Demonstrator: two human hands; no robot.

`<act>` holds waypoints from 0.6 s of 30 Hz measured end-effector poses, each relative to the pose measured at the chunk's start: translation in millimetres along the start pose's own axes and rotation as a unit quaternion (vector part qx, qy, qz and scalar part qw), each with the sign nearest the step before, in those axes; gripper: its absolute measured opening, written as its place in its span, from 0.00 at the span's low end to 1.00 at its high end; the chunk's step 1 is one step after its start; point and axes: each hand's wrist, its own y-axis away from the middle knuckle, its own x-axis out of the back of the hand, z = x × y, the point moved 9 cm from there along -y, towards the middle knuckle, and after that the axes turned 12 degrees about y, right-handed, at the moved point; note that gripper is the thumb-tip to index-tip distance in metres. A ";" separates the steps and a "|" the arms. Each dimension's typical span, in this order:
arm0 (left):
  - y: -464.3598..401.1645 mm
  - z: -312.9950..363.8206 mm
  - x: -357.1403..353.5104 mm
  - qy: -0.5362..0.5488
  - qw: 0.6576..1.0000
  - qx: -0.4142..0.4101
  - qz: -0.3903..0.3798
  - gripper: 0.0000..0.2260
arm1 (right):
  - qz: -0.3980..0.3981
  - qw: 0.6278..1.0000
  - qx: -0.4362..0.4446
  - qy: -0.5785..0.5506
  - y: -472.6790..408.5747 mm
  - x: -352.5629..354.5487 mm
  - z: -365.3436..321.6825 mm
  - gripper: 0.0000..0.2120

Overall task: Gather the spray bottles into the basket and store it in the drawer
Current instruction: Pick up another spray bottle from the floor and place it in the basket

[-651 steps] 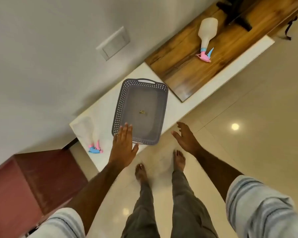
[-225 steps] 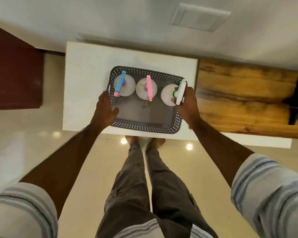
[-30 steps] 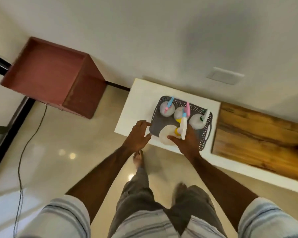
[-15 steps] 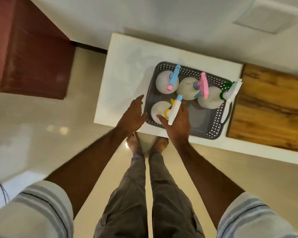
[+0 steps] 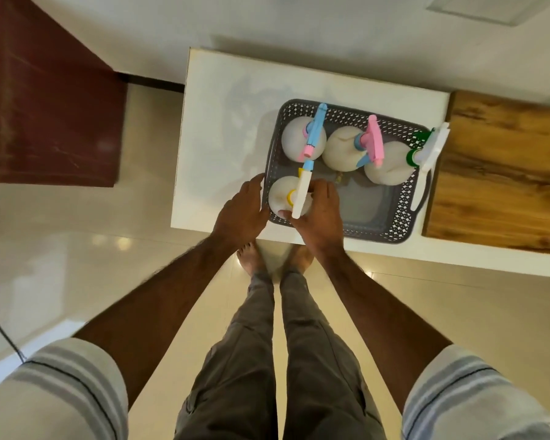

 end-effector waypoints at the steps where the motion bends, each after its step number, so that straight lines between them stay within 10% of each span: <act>1: 4.2 -0.7 1.0 -0.053 0.999 0.002 -0.004 0.31 | -0.011 1.000 -0.001 -0.002 6.6 3.5 2.9 0.32; 9: 102.1 32.7 -13.3 -0.410 0.892 -0.102 -0.162 0.24 | -0.009 0.998 -0.051 0.033 102.2 94.5 36.2 0.29; 18: 201.4 174.2 -91.6 -0.451 0.784 -0.393 -0.164 0.33 | 0.010 0.976 -0.116 0.182 262.4 175.7 95.9 0.41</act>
